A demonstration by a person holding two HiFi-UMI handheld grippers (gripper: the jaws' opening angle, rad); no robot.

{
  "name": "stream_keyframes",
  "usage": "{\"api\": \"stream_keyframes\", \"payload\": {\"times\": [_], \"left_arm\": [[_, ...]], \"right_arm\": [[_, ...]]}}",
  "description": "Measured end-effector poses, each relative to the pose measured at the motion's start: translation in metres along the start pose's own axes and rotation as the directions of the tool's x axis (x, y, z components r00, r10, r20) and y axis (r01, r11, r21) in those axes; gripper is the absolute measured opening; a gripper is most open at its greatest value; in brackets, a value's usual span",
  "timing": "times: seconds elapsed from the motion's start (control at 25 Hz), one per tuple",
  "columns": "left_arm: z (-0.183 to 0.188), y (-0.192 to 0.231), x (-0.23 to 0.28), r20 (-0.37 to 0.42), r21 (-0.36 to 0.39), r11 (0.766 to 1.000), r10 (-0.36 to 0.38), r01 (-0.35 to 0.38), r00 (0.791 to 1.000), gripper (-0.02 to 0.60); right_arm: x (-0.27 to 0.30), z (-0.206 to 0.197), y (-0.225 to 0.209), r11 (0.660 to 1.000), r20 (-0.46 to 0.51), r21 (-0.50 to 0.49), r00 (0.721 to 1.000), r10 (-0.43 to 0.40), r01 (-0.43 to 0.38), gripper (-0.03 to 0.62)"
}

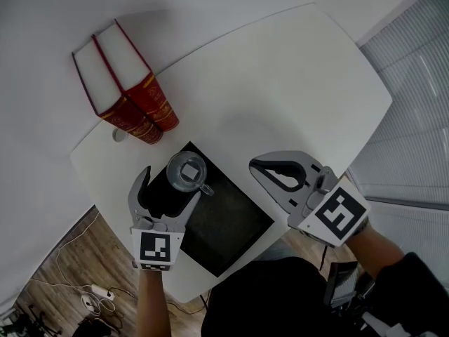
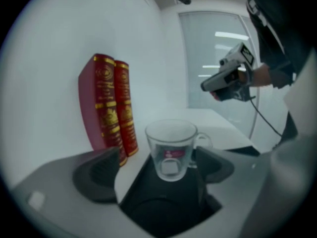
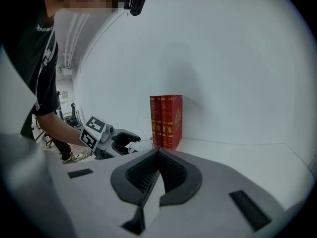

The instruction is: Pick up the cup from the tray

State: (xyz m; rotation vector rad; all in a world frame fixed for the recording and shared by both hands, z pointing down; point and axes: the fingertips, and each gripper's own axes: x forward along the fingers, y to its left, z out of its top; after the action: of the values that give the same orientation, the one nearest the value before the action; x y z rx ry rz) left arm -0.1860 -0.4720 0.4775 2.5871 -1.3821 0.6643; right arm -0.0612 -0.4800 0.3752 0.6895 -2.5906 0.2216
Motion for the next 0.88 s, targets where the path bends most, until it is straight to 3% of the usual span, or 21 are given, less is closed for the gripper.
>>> {"api": "stream_keyframes", "payload": {"times": [0.2,0.4,0.76,0.88], "left_arm": [[-0.001,-0.006,0.021,-0.019,0.103,0.994,-0.045,0.047,0.999,0.548],[0.006,-0.011,0.041,0.002,0.192,0.978,-0.089,0.087,0.996,0.578],[0.013,-0.024,0.061,0.025,0.234,0.951,-0.212,0.201,0.977,0.577],[0.012,-0.031,0.061,0.019,0.237,0.933,-0.283,0.270,0.959,0.530]], "right_arm": [[0.005,-0.002,-0.013,1.000,-0.013,0.009,1.000,-0.004,0.004,0.014],[0.006,-0.007,-0.023,1.000,-0.019,0.025,1.000,-0.012,0.012,0.014],[0.004,-0.022,-0.034,0.998,-0.038,0.063,0.999,-0.018,0.020,0.015],[0.001,-0.028,-0.034,0.997,-0.047,0.074,0.999,-0.013,0.017,0.014]]}}
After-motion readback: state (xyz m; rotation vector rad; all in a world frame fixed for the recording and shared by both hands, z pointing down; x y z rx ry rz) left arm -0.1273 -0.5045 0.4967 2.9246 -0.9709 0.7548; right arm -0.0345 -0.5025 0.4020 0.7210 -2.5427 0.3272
